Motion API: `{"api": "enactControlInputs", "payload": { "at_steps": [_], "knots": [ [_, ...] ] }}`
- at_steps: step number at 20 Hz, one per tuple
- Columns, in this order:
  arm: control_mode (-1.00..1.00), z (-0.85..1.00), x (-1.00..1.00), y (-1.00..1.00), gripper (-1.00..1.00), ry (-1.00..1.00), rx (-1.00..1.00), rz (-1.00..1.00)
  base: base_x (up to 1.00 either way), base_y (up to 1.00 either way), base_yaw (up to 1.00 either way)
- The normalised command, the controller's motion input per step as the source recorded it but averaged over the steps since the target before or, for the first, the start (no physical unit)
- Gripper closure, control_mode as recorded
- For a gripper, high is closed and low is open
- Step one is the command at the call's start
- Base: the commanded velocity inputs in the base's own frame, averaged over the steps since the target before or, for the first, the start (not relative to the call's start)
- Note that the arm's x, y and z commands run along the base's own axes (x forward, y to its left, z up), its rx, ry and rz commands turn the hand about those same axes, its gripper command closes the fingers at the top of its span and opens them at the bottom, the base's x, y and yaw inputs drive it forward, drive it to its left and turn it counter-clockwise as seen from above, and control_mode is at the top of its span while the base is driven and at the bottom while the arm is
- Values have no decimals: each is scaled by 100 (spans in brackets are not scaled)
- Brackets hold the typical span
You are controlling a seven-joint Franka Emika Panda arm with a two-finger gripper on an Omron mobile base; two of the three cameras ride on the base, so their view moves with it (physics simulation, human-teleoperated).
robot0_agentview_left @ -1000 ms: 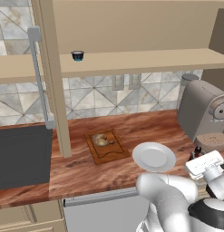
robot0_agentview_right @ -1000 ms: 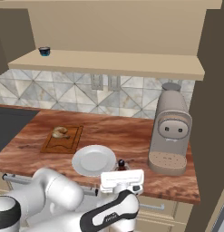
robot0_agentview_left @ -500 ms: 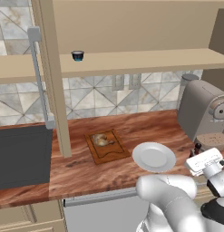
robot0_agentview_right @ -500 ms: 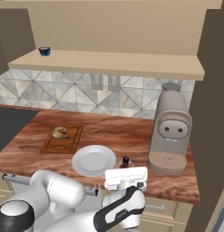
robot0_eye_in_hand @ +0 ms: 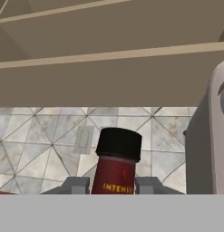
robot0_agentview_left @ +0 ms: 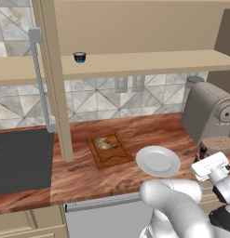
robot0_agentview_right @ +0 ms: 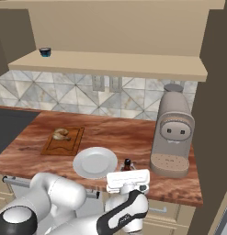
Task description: Pick the chicken drumstick from the plate and place it on the cutting board. Then pick the condiment bottle from the cabinet and place it next to the cutting board.
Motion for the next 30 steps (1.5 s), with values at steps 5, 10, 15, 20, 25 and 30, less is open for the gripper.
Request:
{"api": "enactControlInputs", "payload": {
  "at_steps": [5,10,15,20,25,30],
  "knots": [
    [-100,-29,0,3,-100,-2,0,0,0,0,0],
    [-100,-21,0,1,-100,0,0,0,0,0,0],
    [-100,-11,0,0,-100,0,0,0,0,0,0],
    [-100,-1,-10,0,-100,0,0,0,0,0,0],
    [-100,0,-17,-2,-100,0,0,0,0,0,0],
    [-100,6,-22,-3,-100,0,0,0,0,0,0]
  ]
}}
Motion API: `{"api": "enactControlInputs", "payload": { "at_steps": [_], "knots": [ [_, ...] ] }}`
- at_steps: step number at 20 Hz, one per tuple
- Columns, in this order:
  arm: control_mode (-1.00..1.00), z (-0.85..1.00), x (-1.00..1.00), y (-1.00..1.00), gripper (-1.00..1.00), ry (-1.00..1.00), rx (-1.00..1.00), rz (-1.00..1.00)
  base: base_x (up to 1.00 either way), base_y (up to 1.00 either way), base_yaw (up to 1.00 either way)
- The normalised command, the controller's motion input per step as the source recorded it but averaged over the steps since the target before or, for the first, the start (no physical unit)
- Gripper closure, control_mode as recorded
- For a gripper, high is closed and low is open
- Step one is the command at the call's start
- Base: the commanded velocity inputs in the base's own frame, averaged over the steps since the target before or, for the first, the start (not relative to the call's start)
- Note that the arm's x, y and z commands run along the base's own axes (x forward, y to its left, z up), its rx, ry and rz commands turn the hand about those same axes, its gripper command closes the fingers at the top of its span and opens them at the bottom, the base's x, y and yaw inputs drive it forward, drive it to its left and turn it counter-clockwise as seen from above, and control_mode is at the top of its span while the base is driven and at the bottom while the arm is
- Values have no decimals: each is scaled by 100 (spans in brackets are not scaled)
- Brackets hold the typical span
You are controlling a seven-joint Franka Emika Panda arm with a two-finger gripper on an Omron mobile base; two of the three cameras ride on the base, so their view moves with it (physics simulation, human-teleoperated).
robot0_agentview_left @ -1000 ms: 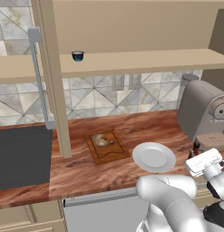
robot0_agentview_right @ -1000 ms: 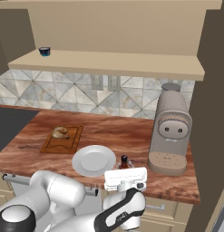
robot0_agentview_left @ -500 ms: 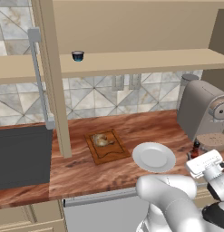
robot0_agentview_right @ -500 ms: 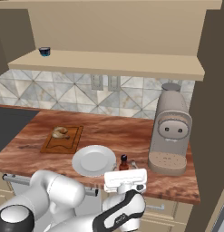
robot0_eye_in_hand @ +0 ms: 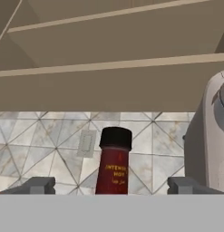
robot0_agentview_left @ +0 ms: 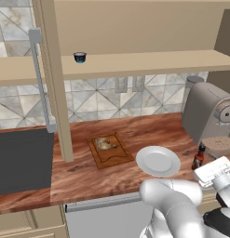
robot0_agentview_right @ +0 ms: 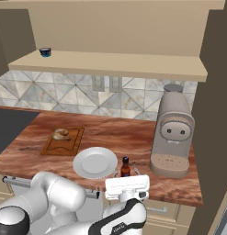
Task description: Pick the chicken drumstick from the plate and place it on the cutting board. Then pick the condiment bottle from the cabinet and place it next to the cutting board.
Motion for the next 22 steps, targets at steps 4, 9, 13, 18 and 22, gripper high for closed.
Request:
{"api": "enactControlInputs", "payload": {
  "at_steps": [4,9,13,18,22],
  "knots": [
    [-100,37,-29,1,-100,0,0,0,0,0,0],
    [-100,48,-42,9,-100,0,-6,-4,0,0,0],
    [-100,33,-56,18,-100,0,-26,-6,0,0,0],
    [-100,31,-50,23,-100,0,-38,-7,0,0,0],
    [-100,43,-48,19,-100,0,-43,-9,0,0,0]
  ]
}}
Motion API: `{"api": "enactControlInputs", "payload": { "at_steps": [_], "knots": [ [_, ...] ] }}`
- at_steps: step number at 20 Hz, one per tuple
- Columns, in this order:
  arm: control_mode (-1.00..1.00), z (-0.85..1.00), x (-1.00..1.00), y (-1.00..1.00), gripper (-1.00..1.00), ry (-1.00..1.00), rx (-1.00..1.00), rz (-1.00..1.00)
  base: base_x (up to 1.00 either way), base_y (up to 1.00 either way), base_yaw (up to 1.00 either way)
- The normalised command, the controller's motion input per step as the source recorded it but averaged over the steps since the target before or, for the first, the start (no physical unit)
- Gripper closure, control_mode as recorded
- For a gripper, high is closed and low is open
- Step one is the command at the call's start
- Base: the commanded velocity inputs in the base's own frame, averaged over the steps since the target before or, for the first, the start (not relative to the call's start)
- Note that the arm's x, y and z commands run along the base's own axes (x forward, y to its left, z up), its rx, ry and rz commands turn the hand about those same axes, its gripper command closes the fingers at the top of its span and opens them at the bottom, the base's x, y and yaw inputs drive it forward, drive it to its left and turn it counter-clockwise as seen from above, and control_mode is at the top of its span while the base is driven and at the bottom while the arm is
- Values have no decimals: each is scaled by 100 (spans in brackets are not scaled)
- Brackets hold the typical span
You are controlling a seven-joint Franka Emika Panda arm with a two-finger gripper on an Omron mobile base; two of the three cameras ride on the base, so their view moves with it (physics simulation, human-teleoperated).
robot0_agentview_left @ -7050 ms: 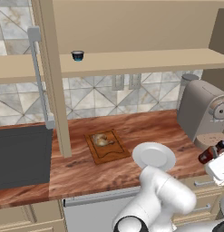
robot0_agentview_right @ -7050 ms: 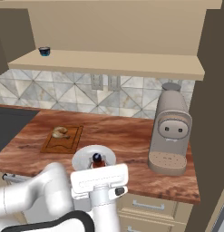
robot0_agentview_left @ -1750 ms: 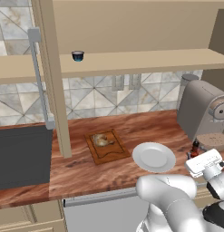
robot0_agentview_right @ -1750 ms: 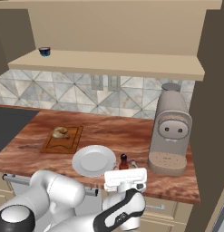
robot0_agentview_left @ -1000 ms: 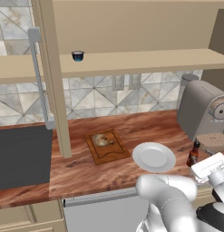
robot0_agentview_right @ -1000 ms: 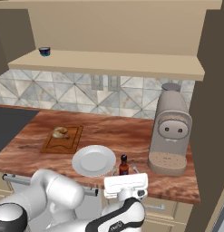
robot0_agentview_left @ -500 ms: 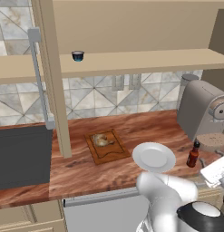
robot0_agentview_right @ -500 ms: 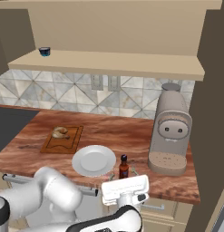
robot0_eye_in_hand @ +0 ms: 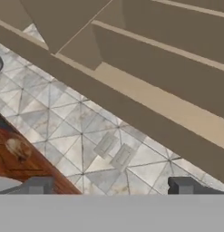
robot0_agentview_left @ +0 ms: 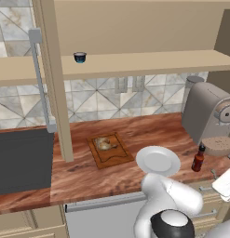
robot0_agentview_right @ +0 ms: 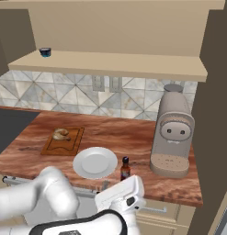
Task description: Pick the chicken drumstick from the plate and place it on the cutting board. Then pick the condiment bottle from the cabinet and place it next to the cutting board.
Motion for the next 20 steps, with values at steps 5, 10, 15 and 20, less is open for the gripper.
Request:
{"api": "enactControlInputs", "payload": {
  "at_steps": [5,10,15,20],
  "knots": [
    [-100,58,-49,18,-100,0,-45,-10,0,0,0],
    [-100,50,-45,15,-100,0,-51,-12,0,0,0],
    [-100,47,-50,7,-100,-2,-50,-11,0,0,0],
    [-100,50,-63,0,-100,-4,-48,-11,0,0,0]
  ]
}}
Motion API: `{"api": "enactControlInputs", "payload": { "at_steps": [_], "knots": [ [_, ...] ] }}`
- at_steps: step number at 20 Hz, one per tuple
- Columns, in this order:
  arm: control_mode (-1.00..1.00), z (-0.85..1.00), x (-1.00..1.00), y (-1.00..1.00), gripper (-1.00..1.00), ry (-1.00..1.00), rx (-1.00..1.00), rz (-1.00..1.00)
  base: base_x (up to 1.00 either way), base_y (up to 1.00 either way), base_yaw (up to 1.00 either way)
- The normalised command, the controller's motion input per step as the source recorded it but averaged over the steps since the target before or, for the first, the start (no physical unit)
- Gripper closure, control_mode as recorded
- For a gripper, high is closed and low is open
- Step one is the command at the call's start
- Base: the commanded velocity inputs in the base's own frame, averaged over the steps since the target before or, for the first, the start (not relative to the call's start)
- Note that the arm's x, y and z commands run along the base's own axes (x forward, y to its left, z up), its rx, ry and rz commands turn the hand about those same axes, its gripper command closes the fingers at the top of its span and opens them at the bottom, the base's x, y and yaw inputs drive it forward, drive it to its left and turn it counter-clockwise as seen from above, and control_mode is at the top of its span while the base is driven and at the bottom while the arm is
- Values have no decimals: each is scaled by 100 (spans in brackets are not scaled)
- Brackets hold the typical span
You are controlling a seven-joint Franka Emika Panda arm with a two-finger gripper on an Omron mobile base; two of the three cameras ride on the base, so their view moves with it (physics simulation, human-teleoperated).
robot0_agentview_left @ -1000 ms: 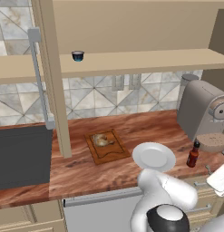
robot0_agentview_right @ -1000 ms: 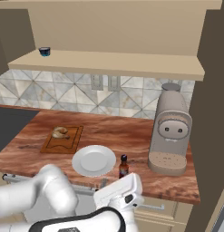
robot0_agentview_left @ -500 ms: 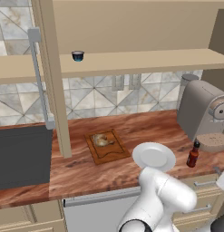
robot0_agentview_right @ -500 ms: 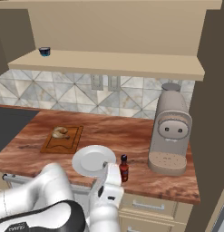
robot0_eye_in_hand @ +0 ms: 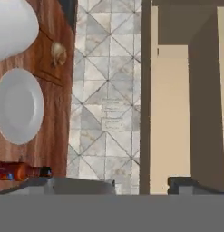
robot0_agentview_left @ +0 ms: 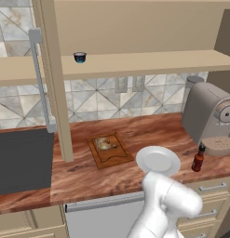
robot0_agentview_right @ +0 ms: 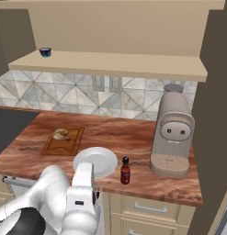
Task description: Pick the chicken drumstick from the plate and place it on the cutting board. Then pick the condiment bottle from the cabinet and place it next to the cutting board.
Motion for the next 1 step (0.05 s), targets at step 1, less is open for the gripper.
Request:
{"api": "enactControlInputs", "payload": {
  "at_steps": [1],
  "knots": [
    [-100,61,-65,0,-100,-1,-44,-9,0,0,0]
  ]
}}
